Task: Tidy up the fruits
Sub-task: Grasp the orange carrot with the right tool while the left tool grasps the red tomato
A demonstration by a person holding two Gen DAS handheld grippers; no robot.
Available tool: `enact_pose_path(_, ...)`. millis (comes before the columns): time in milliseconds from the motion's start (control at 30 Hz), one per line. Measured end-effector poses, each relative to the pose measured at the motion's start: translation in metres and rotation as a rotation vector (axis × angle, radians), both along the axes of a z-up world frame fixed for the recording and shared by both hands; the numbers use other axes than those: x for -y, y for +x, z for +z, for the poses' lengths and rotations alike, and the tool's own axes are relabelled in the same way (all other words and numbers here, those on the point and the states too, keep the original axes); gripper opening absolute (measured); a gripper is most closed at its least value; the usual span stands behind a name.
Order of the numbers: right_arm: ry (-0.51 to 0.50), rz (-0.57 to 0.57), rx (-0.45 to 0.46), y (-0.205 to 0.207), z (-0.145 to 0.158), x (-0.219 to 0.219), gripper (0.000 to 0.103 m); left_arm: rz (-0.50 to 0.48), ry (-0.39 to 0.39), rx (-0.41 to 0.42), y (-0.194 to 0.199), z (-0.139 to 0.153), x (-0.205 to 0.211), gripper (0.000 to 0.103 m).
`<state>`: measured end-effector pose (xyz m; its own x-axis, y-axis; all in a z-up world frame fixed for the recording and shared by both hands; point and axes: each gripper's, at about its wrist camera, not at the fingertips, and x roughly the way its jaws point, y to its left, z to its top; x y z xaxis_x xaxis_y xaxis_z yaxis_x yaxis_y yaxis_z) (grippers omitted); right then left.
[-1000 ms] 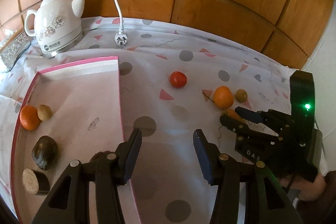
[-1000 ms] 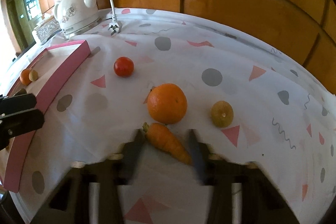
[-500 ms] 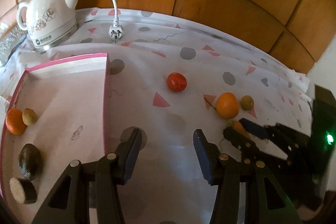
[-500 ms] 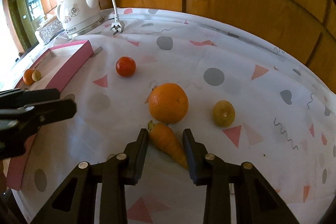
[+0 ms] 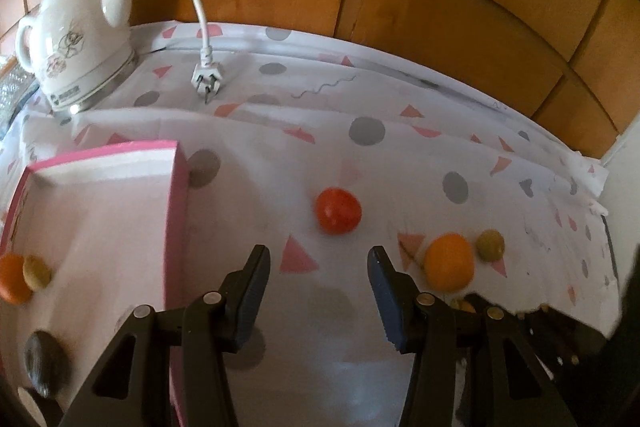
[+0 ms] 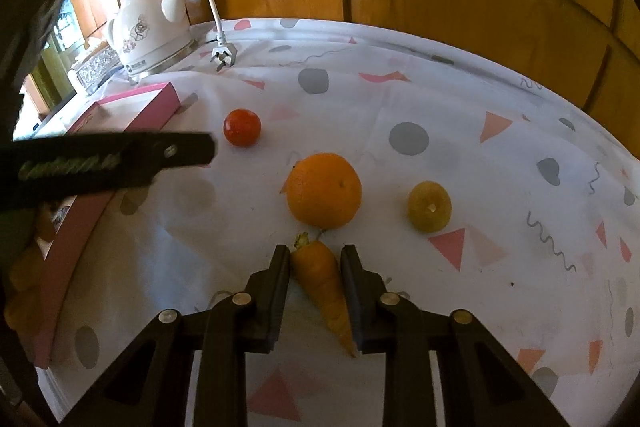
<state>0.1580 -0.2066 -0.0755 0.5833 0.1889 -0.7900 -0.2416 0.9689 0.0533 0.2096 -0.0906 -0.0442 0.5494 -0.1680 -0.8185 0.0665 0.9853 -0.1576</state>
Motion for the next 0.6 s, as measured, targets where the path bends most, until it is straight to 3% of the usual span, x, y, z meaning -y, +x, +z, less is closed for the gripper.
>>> enact_pose_path(300, 0.025, -0.006, 0.002, -0.001, -0.001, 0.004, 0.026, -0.022, 0.03, -0.014, 0.027, -0.013, 0.018, 0.051)
enact_pose_path(400, 0.027, -0.008, 0.003, 0.0, -0.001, 0.003, 0.026, -0.023, 0.056, 0.007, 0.032, -0.017, 0.022, 0.045)
enact_pose_path(500, 0.027, -0.01, 0.004, -0.001, -0.001, 0.003, 0.025, -0.025, 0.062, 0.022, 0.035, -0.017, 0.023, 0.029)
enact_pose_path(600, 0.025, -0.018, 0.007, -0.001, 0.0, 0.003, 0.024, -0.026, 0.051, 0.025, 0.033, -0.016, 0.019, 0.027)
